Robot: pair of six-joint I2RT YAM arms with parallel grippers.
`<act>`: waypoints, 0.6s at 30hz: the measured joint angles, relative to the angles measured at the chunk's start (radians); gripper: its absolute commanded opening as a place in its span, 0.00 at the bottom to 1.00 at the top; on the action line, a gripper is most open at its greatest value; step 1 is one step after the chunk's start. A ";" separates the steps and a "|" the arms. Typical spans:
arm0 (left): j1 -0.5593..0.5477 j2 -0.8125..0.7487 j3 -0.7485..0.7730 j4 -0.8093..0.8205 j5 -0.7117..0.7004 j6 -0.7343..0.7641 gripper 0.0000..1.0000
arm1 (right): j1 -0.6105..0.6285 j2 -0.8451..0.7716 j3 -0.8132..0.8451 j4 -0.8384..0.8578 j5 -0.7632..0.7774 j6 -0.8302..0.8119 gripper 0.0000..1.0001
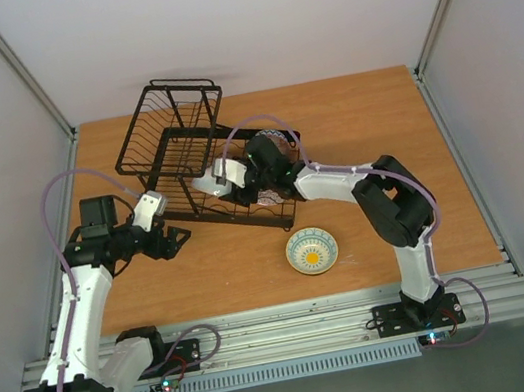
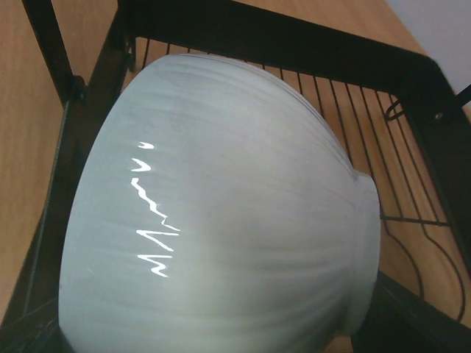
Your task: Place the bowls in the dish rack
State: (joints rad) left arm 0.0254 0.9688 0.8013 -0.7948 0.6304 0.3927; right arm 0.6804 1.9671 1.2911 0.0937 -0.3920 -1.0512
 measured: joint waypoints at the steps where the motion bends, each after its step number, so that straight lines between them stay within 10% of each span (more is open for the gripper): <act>1: 0.000 0.000 0.000 0.000 0.000 0.000 0.86 | 0.005 0.000 -0.007 0.017 0.018 -0.009 0.01; 18: 0.000 0.000 -0.003 0.001 -0.006 0.000 0.86 | 0.107 0.010 -0.034 0.181 0.233 -0.241 0.01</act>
State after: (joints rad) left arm 0.0254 0.9684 0.7982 -0.7940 0.6243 0.3927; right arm 0.7872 1.9770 1.2568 0.2745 -0.1593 -1.2922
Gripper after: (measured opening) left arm 0.862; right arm 0.738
